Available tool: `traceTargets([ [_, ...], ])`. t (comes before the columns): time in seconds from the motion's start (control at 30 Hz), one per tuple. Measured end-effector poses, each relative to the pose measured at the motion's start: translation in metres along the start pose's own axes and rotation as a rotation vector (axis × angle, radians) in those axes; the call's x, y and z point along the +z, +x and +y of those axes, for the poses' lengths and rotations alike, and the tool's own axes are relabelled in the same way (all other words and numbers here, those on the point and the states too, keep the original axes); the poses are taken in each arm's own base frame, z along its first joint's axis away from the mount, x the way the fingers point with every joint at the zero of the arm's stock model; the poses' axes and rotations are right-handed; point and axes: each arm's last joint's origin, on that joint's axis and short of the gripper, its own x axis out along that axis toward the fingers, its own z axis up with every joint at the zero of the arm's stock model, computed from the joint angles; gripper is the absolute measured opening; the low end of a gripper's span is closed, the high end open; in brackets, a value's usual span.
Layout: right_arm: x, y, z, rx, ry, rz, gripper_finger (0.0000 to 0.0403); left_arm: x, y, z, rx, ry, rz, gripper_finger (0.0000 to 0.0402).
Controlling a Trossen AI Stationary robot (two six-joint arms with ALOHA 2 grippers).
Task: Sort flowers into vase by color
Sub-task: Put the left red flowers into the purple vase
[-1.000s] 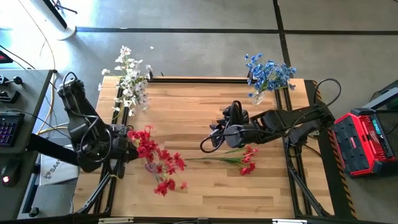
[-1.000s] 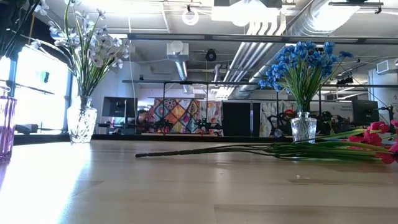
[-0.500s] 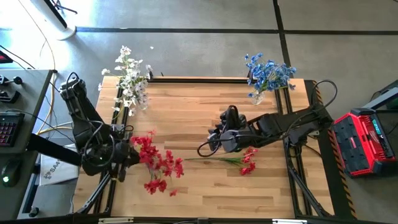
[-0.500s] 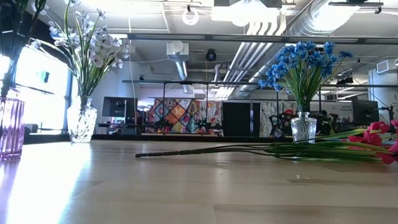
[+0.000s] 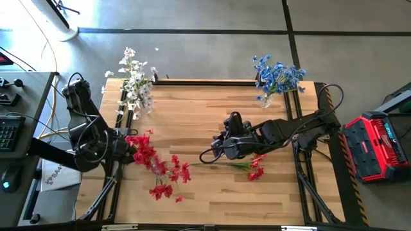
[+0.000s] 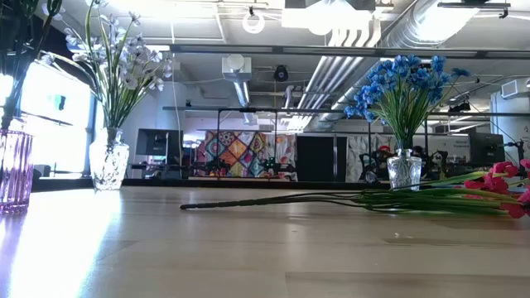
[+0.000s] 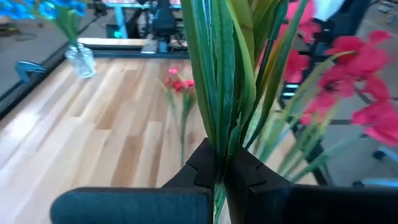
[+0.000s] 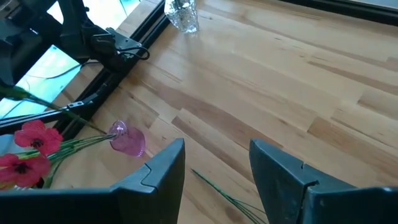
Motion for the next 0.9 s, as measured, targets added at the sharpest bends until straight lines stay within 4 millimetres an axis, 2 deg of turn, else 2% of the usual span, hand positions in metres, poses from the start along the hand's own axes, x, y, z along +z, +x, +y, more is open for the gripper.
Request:
traceTargets([
  [0.27, 0.0, 0.0, 0.0, -0.001, -0.001, -0.001, 0.0167, -0.002, 0.001, 0.002, 0.059, 0.008, -0.015, 0.0],
  [0.5, 0.0, 0.0, -0.001, -0.006, -0.004, 0.002, 0.0167, -0.025, 0.008, 0.002, 0.073, -0.046, 0.022, 0.0],
  [0.63, -0.001, 0.001, 0.0, -0.002, -0.005, 0.017, 0.0168, -0.031, 0.011, 0.002, 0.078, -0.055, 0.029, 0.0003],
  [0.73, -0.009, 0.011, 0.003, -0.002, -0.023, 0.097, 0.0178, -0.035, 0.012, 0.002, 0.084, -0.066, 0.029, 0.0017],
  [0.9, -0.034, 0.045, 0.008, -0.1, -0.085, 0.237, 0.0214, -0.037, 0.012, 0.002, 0.07, -0.05, 0.05, 0.0074],
])
